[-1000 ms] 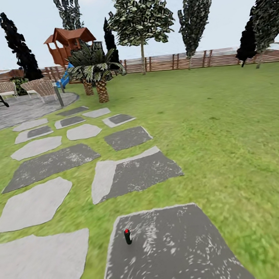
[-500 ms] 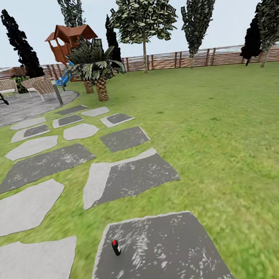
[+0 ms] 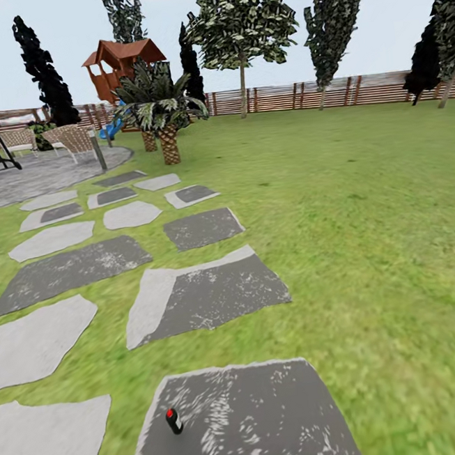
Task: In the garden, pick up the pesticide atomizer on the floor and spray pesticide onto both trees until each tree trunk is fully covered.
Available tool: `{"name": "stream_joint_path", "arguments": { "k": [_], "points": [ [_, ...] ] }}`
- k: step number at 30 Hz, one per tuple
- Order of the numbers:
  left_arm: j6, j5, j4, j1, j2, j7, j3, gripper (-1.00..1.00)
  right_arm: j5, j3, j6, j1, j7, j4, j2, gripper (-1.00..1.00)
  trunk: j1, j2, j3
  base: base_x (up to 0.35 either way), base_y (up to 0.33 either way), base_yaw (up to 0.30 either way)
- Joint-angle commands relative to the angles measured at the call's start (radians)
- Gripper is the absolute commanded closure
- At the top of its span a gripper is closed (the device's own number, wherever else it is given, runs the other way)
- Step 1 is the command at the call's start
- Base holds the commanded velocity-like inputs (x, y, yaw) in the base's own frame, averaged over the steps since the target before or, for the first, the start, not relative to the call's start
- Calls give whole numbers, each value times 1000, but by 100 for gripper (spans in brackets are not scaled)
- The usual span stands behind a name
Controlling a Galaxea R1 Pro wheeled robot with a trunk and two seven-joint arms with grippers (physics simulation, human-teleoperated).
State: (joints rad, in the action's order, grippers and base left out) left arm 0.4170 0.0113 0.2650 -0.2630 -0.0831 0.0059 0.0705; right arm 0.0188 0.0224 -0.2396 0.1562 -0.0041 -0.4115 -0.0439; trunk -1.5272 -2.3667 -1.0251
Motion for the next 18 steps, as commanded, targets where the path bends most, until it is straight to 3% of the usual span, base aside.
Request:
{"name": "stream_joint_path", "arguments": {
  "k": [1,14,18],
  "points": [
    [3,1,-1,0,0,0,2,-100,2,2,-3,0,0,0,-1,-100,0,0,-1,65,-36,255],
    [3,1,-1,-1,0,0,2,-100,1,2,-3,0,0,0,0,-100,0,0,-6,12,-6,268],
    [2,1,-1,0,0,0,3,-100,1,2,-3,0,0,0,0,-100,0,0,-8,148,-80,264]
  ]
}}
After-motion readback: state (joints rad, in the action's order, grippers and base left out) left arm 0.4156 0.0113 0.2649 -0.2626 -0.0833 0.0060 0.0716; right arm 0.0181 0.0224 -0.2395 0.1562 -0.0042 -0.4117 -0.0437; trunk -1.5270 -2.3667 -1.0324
